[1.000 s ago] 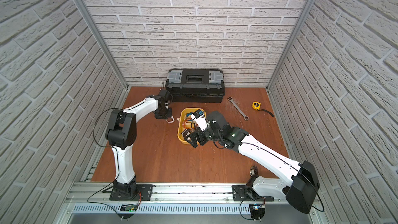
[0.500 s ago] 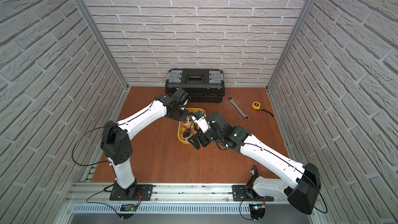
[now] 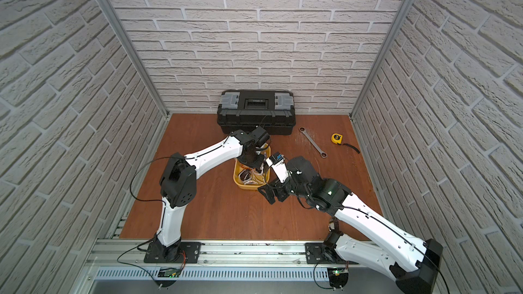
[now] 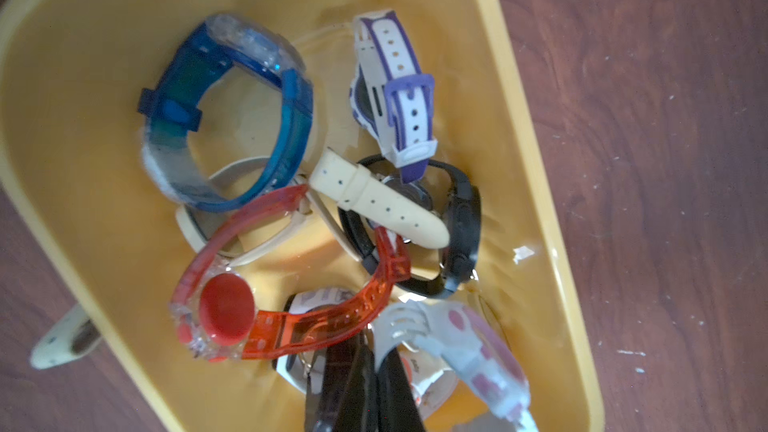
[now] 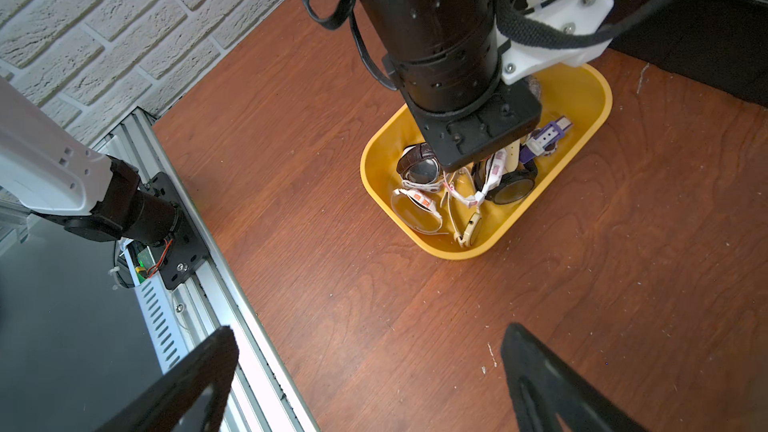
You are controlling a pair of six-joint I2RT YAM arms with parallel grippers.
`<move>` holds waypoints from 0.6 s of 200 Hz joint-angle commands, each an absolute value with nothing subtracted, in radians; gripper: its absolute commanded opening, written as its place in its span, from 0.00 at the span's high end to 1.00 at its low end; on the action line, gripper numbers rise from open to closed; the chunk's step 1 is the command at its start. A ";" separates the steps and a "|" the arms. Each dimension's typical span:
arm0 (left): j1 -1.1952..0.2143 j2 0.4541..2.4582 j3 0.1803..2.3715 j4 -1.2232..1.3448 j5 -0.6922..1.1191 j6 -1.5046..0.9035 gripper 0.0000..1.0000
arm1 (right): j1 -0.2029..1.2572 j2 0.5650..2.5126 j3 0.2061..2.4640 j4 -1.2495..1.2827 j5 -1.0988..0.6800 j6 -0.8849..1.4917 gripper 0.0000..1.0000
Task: Put the watch into the storage box
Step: Place the watch in the storage box.
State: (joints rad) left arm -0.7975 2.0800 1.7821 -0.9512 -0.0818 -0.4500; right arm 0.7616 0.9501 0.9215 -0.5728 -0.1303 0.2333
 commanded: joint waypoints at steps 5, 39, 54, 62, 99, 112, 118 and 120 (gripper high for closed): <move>-0.823 2.104 1.779 -0.965 -0.063 -0.469 0.98 | 0.766 0.937 0.916 -0.557 -0.117 0.246 0.00; -0.833 2.104 1.763 -0.979 -0.066 -0.480 0.91 | 0.766 0.942 0.922 -0.555 -0.112 0.242 0.00; -0.833 2.089 1.756 -0.983 -0.075 -0.486 0.79 | 0.765 0.942 0.923 -0.553 -0.112 0.242 0.00; -0.833 2.078 1.756 -0.986 -0.080 -0.487 0.74 | 0.766 0.942 0.923 -0.551 -0.110 0.242 0.00; -0.833 2.020 1.782 -1.020 -0.114 -0.492 0.50 | 0.765 0.946 0.932 -0.548 -0.109 0.243 0.00; -0.831 1.985 1.793 -1.032 -0.129 -0.495 0.47 | 0.765 0.946 0.936 -0.546 -0.112 0.244 0.00; -0.830 1.965 1.797 -1.038 -0.139 -0.498 0.45 | 0.765 0.945 0.937 -0.545 -0.112 0.244 0.00; -0.829 1.958 1.798 -1.039 -0.141 -0.498 0.45 | 0.765 0.945 0.937 -0.545 -0.112 0.245 0.00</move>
